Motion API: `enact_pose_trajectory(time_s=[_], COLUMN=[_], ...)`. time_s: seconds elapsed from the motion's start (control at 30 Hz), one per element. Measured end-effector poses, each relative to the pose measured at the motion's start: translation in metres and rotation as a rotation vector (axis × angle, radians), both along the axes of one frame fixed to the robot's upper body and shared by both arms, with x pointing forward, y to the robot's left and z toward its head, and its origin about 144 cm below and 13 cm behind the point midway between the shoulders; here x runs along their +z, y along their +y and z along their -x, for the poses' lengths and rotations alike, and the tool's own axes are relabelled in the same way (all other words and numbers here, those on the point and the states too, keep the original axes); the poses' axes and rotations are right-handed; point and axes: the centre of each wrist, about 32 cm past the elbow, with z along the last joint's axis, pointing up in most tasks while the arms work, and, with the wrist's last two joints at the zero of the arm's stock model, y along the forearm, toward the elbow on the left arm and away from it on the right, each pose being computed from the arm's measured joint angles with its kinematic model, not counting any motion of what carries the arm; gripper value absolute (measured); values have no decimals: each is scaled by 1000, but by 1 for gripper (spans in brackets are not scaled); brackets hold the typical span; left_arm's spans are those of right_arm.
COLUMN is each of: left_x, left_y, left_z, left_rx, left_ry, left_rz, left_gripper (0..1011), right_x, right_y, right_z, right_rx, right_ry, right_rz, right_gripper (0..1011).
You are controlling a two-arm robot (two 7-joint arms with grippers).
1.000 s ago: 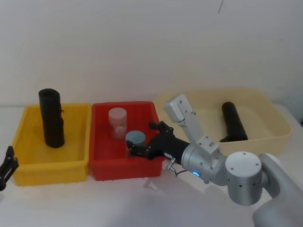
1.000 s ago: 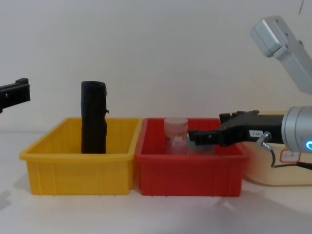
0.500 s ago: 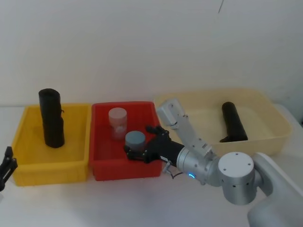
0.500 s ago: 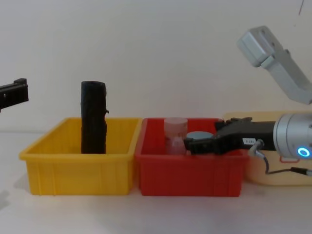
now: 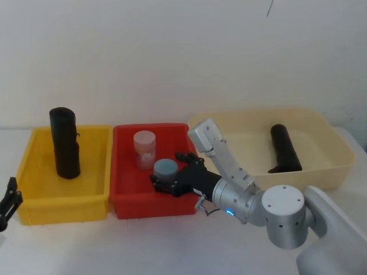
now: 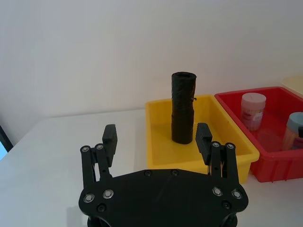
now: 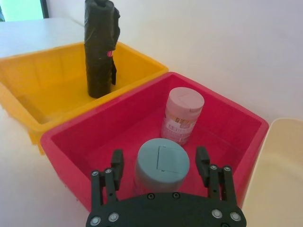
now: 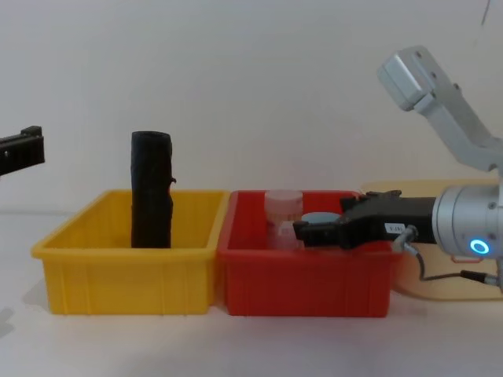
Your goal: Pick up the garbage bag with the one hand and transfer it to the other hand.
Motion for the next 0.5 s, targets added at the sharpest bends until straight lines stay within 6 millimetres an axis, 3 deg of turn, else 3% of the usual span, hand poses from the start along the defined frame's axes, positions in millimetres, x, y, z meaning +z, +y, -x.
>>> enact_pose_trajectory(time_s=[0.33, 0.5], left_x=[0, 0], left_y=[0, 0], left_z=[0, 0], left_rx=[0, 0], left_ry=[1, 1], left_rz=[0, 0], left_gripper=[1001, 1001], right_x=[-1, -2], right_y=[2, 2], right_z=[-2, -2], right_rx=[-11, -9], right_ry=[-1, 2], right_rz=[-23, -27], right_gripper=[710, 531])
